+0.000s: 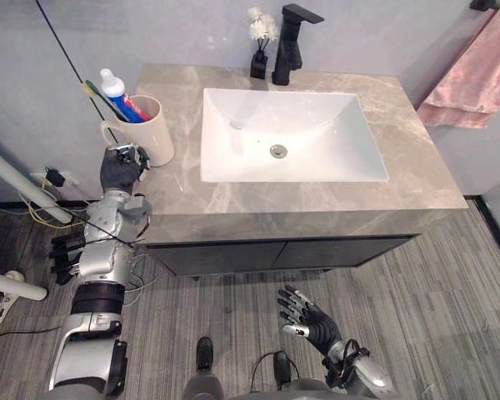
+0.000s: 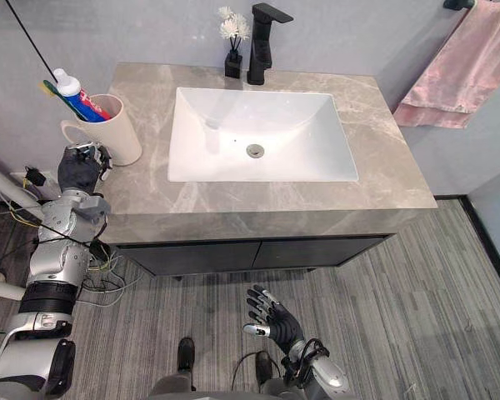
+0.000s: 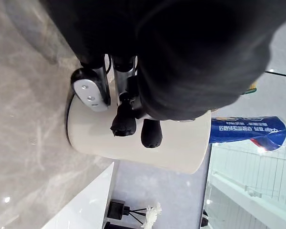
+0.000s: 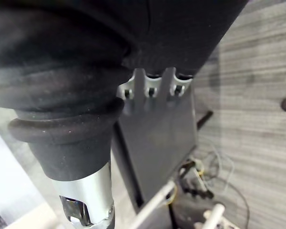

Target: Organize washtable

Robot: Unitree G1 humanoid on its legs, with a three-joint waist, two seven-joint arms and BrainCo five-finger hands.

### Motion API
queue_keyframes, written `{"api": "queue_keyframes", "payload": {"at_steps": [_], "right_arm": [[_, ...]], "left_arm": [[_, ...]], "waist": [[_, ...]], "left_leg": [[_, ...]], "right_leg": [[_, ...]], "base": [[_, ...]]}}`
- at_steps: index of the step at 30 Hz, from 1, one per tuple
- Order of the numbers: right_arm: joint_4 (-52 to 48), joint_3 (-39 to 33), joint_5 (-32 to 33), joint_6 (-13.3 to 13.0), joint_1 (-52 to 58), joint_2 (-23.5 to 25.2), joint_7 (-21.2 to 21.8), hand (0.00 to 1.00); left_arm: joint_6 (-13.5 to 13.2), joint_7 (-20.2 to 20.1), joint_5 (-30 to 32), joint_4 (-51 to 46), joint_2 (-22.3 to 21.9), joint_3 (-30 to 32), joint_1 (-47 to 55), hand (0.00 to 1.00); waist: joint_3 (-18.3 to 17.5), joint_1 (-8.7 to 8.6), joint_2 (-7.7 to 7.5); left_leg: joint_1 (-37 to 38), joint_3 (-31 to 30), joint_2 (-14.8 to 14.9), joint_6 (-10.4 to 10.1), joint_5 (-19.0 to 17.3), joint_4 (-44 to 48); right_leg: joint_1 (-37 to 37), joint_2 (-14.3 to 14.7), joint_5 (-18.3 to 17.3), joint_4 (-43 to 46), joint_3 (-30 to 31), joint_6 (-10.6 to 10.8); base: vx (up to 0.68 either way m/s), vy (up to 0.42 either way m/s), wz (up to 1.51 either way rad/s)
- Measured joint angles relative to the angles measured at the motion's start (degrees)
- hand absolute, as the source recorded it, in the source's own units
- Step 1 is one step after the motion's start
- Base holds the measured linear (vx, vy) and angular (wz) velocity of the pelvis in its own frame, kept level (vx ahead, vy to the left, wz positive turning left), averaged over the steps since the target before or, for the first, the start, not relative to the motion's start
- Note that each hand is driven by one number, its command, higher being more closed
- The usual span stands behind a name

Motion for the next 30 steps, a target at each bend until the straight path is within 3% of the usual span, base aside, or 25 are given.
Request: {"api": "queue_keyframes", "payload": {"at_steps": [23,30], "right_arm": [[-1.81,0.08,-0.02,-0.1,-0.55,0.08,-1.01,0.0],[-1.98,0.12,-0.01,-0.21,-0.85,0.0,-1.07,0.0]], "left_arm": [[-0.01,1.34,-0.46,4.99,0.0,-3.29,-11.33,1.0],[-0.04,1.4,-0.48,9.52,1.9,-5.16,-17.92,1.0]], "waist": [[1.61,-1.67,-1.05],[4.52,-1.91,-1.32]], "left_leg": [[-2.01,1.62,0.18,0.01,-0.02,0.0],[-2.72,1.87,0.27,0.01,-0.01,0.0]], "right_leg": [[-2.71,0.13,0.49,-0.17,1.59,-0.28],[-3.23,0.14,1.28,-1.12,1.9,-0.14]], "base": [[0.01,-0.007,-0.02],[0.0,-0.008,-0.02]]}}
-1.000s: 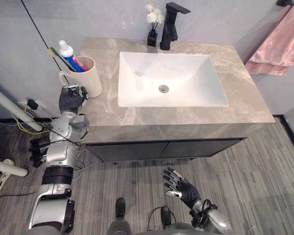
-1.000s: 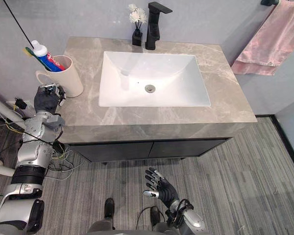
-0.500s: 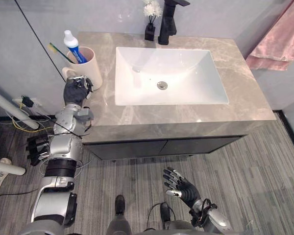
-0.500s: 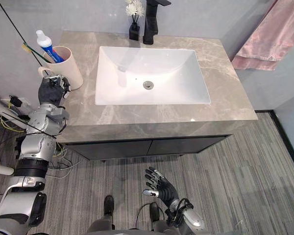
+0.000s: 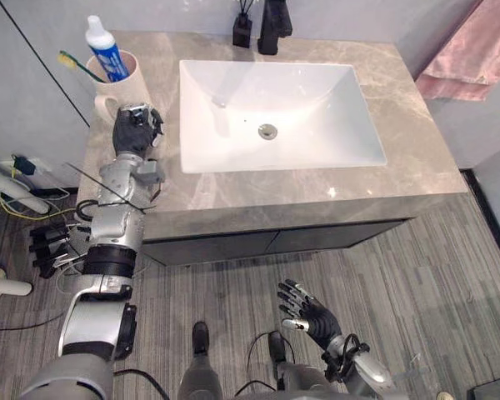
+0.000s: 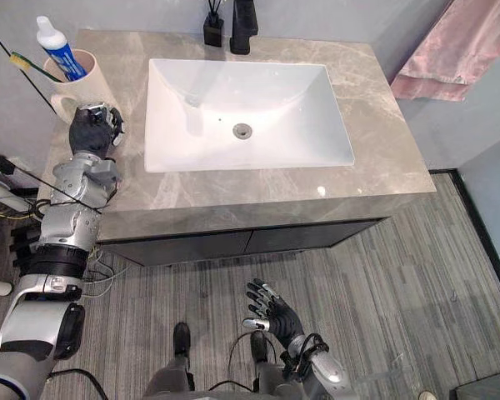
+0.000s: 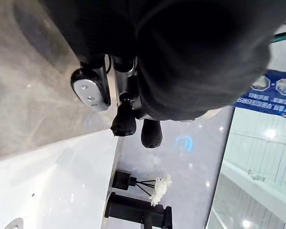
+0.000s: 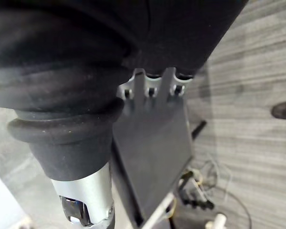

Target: Organize washtable

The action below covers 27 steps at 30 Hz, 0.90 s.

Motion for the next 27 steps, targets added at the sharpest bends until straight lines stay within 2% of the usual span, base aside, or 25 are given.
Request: {"api": "queue_keyframes", "payload": {"at_steps": [8,19,23,27], "right_arm": [[-0.32,-0.01,0.01,-0.87,-0.35,-0.02,-0.05,0.0],[-0.32,0.05,0.03,-0.87,-0.71,-0.03,-0.01,0.0],[-0.31,0.15,0.18,-0.87,-1.68,-0.09,0.0,0.0],[-0.31,0.29,0.21,-0.84,-2.09,-0.31,0.1,0.0]], "left_arm": [[-0.13,0.02,-0.04,2.59,2.63,-0.14,-4.54,1.0],[-0.24,-0.13,-0.06,3.47,2.64,-3.27,-5.98,1.0],[-0.25,-1.06,-0.08,-1.96,2.09,-5.84,-3.02,1.0],[-0.2,-3.04,-0.2,-7.77,-0.1,-7.95,3.32,1.0]], "waist": [[1.59,-0.27,-0.32],[1.66,-0.85,-0.29],[1.7,-1.1,-0.2],[1.74,-0.79,0.57]], "left_leg": [[-1.07,0.33,-0.02,0.02,0.03,0.01],[-0.63,0.44,-0.06,0.03,0.03,0.02],[0.56,0.26,-0.06,0.02,0.02,0.01],[1.84,-0.83,-0.13,0.02,0.03,0.01]], "right_leg": [[-1.15,-0.02,0.2,-0.03,0.1,-0.03],[-0.41,-0.39,0.31,-0.03,-0.03,-0.03],[0.9,-0.44,0.3,-0.03,-0.22,-0.03],[2.66,-0.47,0.27,-0.12,-1.78,-0.01]], "base": [[0.01,-0.006,-0.01],[0.0,0.0,0.0],[0.0,-0.002,0.01],[-0.01,-0.008,0.1]]}}
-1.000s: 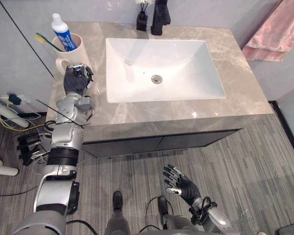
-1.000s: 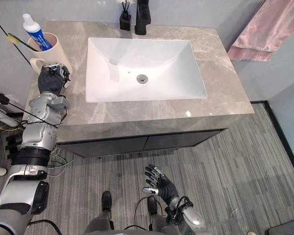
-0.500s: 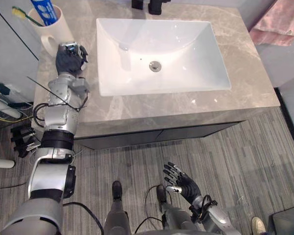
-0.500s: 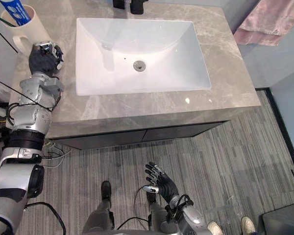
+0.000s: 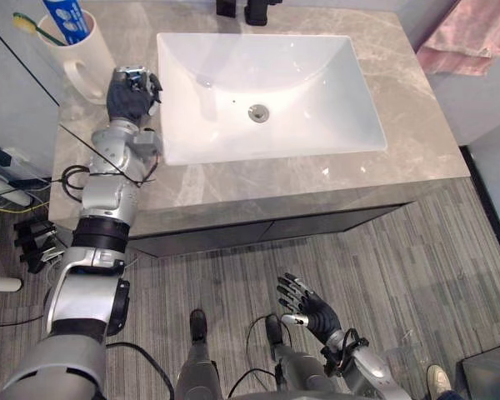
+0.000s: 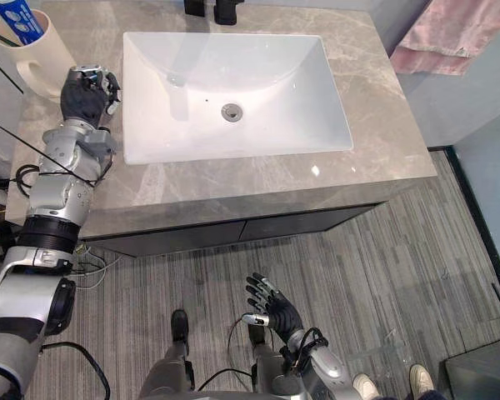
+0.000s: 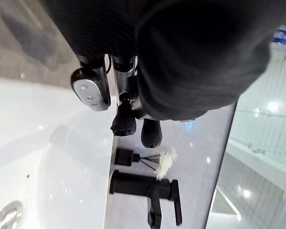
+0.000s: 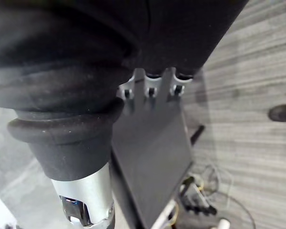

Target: Organize washtable

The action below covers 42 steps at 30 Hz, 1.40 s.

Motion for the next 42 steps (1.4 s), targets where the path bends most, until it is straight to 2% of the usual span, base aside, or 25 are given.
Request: {"api": "queue_keyframes", "payload": {"at_steps": [2,8,12,15,22,35,40,42], "right_arm": [[0.02,0.33,-0.02,0.03,0.02,-0.22,0.09,0.0],[0.18,1.5,-0.05,0.07,0.1,-0.3,1.05,0.0],[0.64,1.45,-0.26,0.09,0.32,-0.33,1.15,0.0],[1.29,1.44,-1.3,0.75,1.17,-0.39,1.14,0.0],[1.71,1.53,-1.78,1.21,2.34,0.04,1.16,0.0],[2.23,1.36,-1.73,1.06,2.55,1.07,0.42,0.0],[1.85,0.87,-1.73,0.83,2.42,1.12,-0.25,0.0],[0.59,0.88,-1.74,0.72,2.38,1.12,-0.33,0.0]], "left_arm": [[0.1,-1.47,-0.52,-2.79,-1.2,-0.55,3.68,1.0],[0.16,-3.27,-0.58,-6.07,-2.16,-0.13,11.53,1.0],[0.18,-3.05,-0.57,-6.17,-2.57,2.35,14.06,1.0],[0.18,-1.34,-0.39,-6.12,-4.01,5.11,14.59,1.0],[0.22,1.95,0.06,-2.87,-4.37,9.4,15.33,1.0],[0.1,6.44,1.57,1.52,-4.65,11.17,8.42,1.0],[0.07,6.87,2.0,3.4,-4.3,11.19,5.09,1.0],[0.07,6.97,2.02,5.73,-3.87,11.17,2.44,1.0]], "waist": [[-0.01,1.06,0.64],[-1.16,1.39,3.19],[-1.71,2.25,3.76],[-2.93,2.64,3.6],[-4.74,2.5,2.83],[-5.65,2.4,0.76],[-5.4,2.04,-0.49],[-5.34,1.36,-0.9]], "left_leg": [[0.62,-0.23,-0.05,0.0,0.01,0.0],[1.3,-2.78,-0.35,-0.07,0.18,-0.03],[1.87,-2.95,-0.35,-0.11,0.2,-0.04],[1.86,-3.39,-0.58,-0.1,0.21,-0.03],[1.79,-3.57,-1.07,0.16,0.39,-0.02],[0.74,-1.21,-0.61,0.17,0.39,-0.01],[-0.14,0.25,-0.2,0.16,0.38,0.0],[-0.91,0.37,-0.02,0.16,0.38,0.01]], "right_leg": [[0.77,-0.02,-0.04,0.0,-0.26,0.02],[2.19,-0.05,-0.82,0.42,-3.07,0.03],[2.65,-0.04,-1.14,0.82,-3.28,-0.15],[2.67,-0.04,-1.73,1.38,-3.86,0.3],[2.71,-0.4,-1.95,1.47,-4.13,0.43],[-0.44,-0.04,-1.86,2.99,-1.59,0.37],[-1.93,0.19,-1.35,2.69,-0.2,0.16],[-2.37,0.24,-0.87,2.01,-0.03,0.04]], "base": [[-0.02,-0.007,0.09],[-0.03,-0.006,0.21],[-0.01,-0.002,0.03],[0.01,-0.009,0.08],[0.01,-0.003,0.03],[-0.01,-0.003,-0.1],[0.02,-0.019,-0.14],[0.03,-0.021,-0.05]]}}
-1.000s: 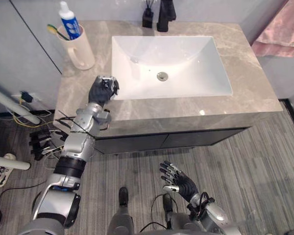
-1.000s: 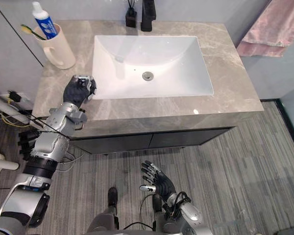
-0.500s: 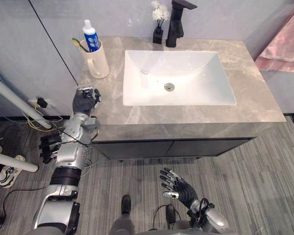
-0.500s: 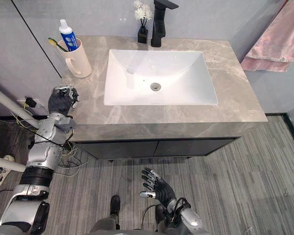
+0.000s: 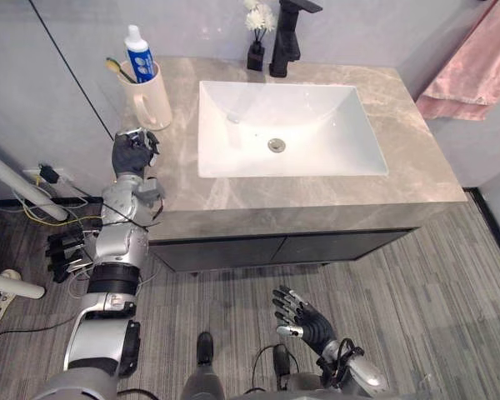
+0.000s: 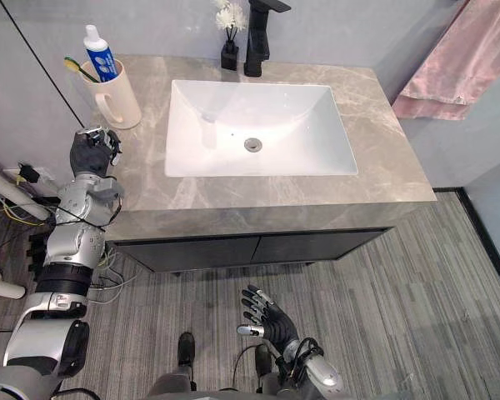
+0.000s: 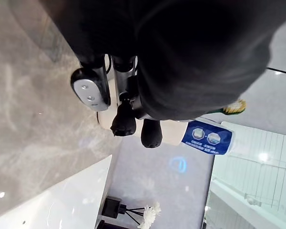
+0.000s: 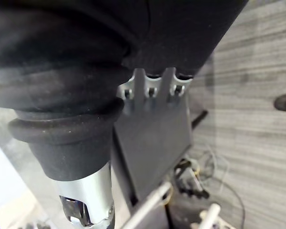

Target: Organize washtable

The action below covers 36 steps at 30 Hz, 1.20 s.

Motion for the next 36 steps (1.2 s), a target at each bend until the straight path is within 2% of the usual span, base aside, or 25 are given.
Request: {"api": "queue_keyframes", "payload": {"at_steps": [5,9,11,18,24,36], "right_arm": [[-0.62,-0.05,0.02,-0.82,-0.37,0.08,-0.36,0.0],[-0.63,-0.16,0.03,-0.86,-0.9,0.16,-1.28,0.0],[-0.63,-0.15,0.03,-0.86,-0.82,0.18,-1.38,0.0],[-2.22,-0.84,0.03,-0.9,-0.84,0.18,-1.45,0.0],[-2.56,-1.45,0.03,-1.24,-0.94,0.11,-1.44,0.0],[-2.48,-1.1,0.04,-1.24,-0.85,-0.13,-1.17,0.0]], "left_arm": [[-0.02,1.01,-0.04,2.49,0.82,-0.17,-4.89,1.0],[-0.16,1.16,-0.21,3.53,4.64,-0.21,-7.79,1.0],[-0.16,1.24,-0.62,3.77,5.1,-0.19,-9.23,1.0],[-0.42,2.16,-1.74,4.17,5.25,-0.17,-10.93,1.0],[-2.0,2.09,-1.74,4.24,5.29,-0.19,-12.08,1.0],[-1.99,0.94,-1.84,6.71,5.71,-1.08,-14.2,1.0]], "waist": [[1.51,-0.24,-0.31],[3.04,-0.3,-1.15],[4.08,-0.32,-1.38],[5.3,-0.34,-1.44],[6.59,-0.27,-1.4],[7.05,-0.36,-1.12]], "left_leg": [[-0.09,0.37,0.24,-0.03,-0.04,0.0],[-1.38,1.92,0.54,-0.02,-0.01,0.0],[-1.4,1.96,0.54,-0.02,-0.01,0.01],[-2.07,1.71,0.6,-0.04,-0.04,0.0],[-2.43,1.43,0.54,-0.03,-0.02,0.0],[-2.28,1.42,0.52,-0.02,0.0,0.0]], "right_leg": [[-0.13,0.33,0.24,-0.33,0.35,-0.02],[-2.05,0.65,1.44,-1.01,1.94,-0.2],[-1.98,0.65,1.58,-1.26,1.98,-0.15],[-1.88,0.66,1.62,-1.72,1.74,-0.17],[-2.06,0.63,1.71,-1.72,1.57,-0.14],[-1.89,0.61,1.71,-1.72,1.55,-0.15]], "base": [[0.01,-0.02,-0.04],[-0.01,-0.018,-0.2],[0.0,-0.006,-0.03],[0.03,-0.022,0.02],[0.01,-0.006,0.01],[0.0,0.0,0.0]]}}
